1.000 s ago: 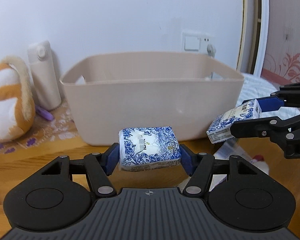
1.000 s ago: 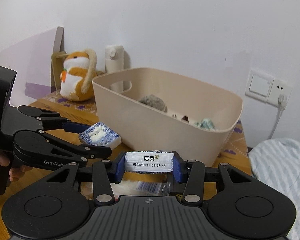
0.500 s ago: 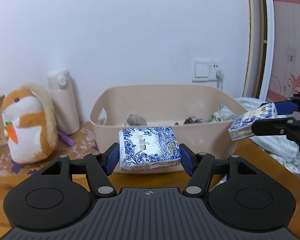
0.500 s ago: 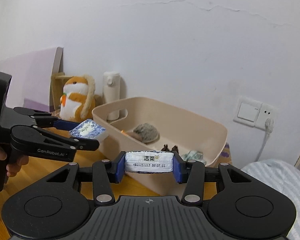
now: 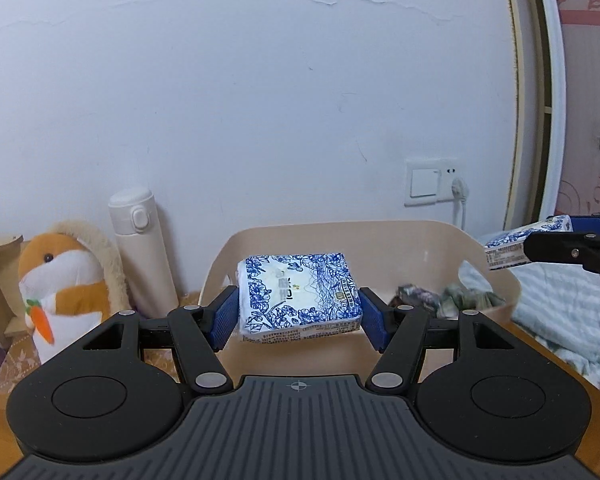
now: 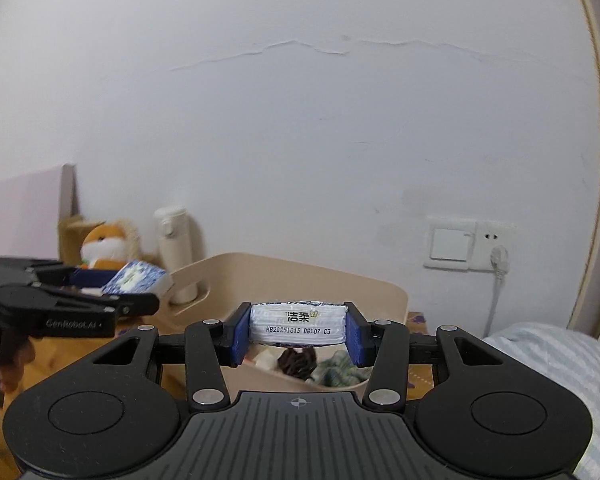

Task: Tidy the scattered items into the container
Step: 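Lift and carry both packets over the basket with both tools, then open both tools to drop the packets into the basket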

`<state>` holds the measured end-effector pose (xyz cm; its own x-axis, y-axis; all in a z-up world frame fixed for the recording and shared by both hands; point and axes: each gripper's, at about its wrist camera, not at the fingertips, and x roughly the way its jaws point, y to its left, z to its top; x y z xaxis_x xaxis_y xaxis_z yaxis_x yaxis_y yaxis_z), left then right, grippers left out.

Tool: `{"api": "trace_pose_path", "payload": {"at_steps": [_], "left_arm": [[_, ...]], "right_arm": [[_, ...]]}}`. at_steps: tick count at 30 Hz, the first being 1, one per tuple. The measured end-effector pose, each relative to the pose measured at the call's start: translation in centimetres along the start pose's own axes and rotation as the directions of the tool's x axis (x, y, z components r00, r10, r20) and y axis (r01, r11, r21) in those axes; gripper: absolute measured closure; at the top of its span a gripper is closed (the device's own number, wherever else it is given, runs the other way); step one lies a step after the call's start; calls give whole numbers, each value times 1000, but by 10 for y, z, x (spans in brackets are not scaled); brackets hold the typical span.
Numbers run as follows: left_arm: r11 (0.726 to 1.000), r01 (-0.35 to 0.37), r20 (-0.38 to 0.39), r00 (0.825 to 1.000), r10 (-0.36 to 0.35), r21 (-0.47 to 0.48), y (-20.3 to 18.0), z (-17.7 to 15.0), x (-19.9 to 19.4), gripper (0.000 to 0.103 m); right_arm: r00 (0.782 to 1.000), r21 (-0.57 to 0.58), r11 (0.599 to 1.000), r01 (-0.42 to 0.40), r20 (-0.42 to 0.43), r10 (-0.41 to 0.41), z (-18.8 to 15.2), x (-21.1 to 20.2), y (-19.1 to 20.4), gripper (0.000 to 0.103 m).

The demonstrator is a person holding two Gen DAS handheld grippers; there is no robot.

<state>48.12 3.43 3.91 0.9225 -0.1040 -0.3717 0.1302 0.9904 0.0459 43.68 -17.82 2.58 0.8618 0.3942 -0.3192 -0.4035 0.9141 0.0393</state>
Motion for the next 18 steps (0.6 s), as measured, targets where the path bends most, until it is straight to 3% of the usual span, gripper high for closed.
{"api": "trace_pose_path", "payload": {"at_steps": [8,18], "left_arm": [[999,-28,-21,999,27,-39,1,9,32,39],[998,-68,-68,995,67,-6,-10,7,66,39]], "right_arm": [[999,65,997,33,-40,-30,-3,32,-11,60],[996,66,997,40,-83,-34,-13,64,-14,60]]}}
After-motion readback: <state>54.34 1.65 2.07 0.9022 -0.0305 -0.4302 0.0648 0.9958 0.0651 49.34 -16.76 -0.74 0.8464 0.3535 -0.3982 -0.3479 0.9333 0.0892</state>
